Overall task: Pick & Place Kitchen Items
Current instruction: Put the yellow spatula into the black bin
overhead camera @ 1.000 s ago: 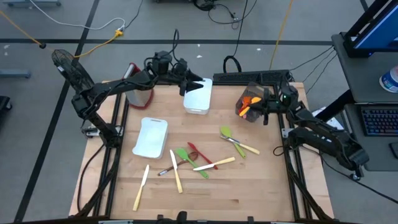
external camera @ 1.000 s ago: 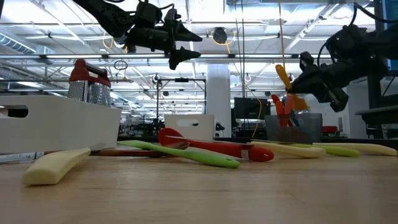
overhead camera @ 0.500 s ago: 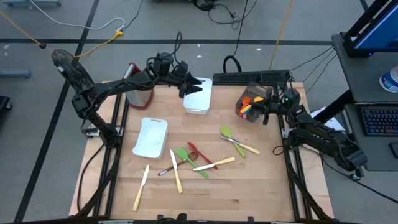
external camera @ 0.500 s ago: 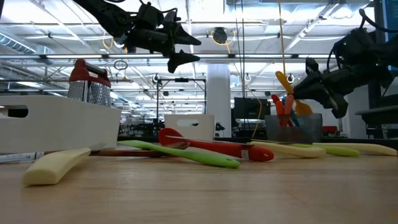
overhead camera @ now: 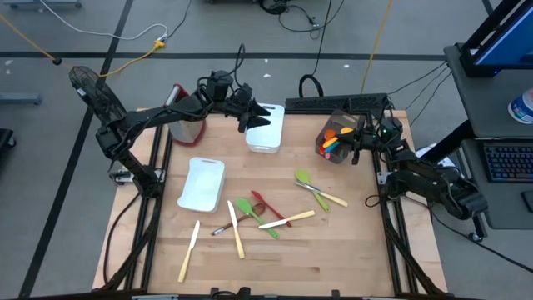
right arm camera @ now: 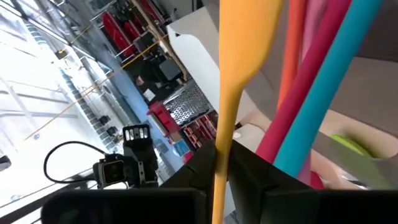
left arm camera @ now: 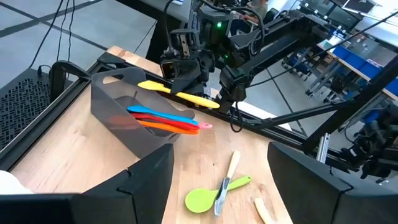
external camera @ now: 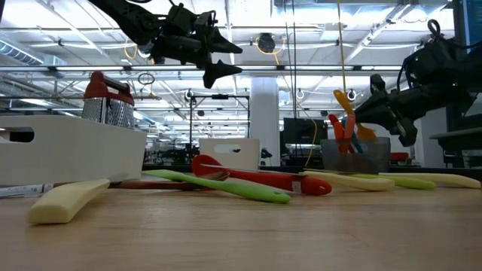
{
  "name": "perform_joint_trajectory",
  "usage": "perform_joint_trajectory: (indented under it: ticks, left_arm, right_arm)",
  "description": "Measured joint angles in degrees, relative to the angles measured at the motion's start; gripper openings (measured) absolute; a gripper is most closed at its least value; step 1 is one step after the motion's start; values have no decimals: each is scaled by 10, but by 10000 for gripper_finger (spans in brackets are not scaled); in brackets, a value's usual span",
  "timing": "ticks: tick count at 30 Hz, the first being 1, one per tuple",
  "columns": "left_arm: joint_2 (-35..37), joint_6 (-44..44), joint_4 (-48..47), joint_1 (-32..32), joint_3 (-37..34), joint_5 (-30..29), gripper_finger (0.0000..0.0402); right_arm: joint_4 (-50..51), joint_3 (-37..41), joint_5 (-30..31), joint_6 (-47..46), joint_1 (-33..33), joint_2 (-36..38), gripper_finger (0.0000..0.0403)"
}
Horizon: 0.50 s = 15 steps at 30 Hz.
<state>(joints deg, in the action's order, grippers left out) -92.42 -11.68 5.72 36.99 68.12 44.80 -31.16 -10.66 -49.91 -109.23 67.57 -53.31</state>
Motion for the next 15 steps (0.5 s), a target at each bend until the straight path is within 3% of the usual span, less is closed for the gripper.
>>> perform_joint_trajectory:
  ticks: [4,15]
  left_arm:
    - [0,0,0,0,0,0,266]
    - [0,-1,0,0,0,0,267]
  right_arm:
    - [-21,0,-28,2,0,-31,30]
    - [-59,0,-29,7,-1,-69,31]
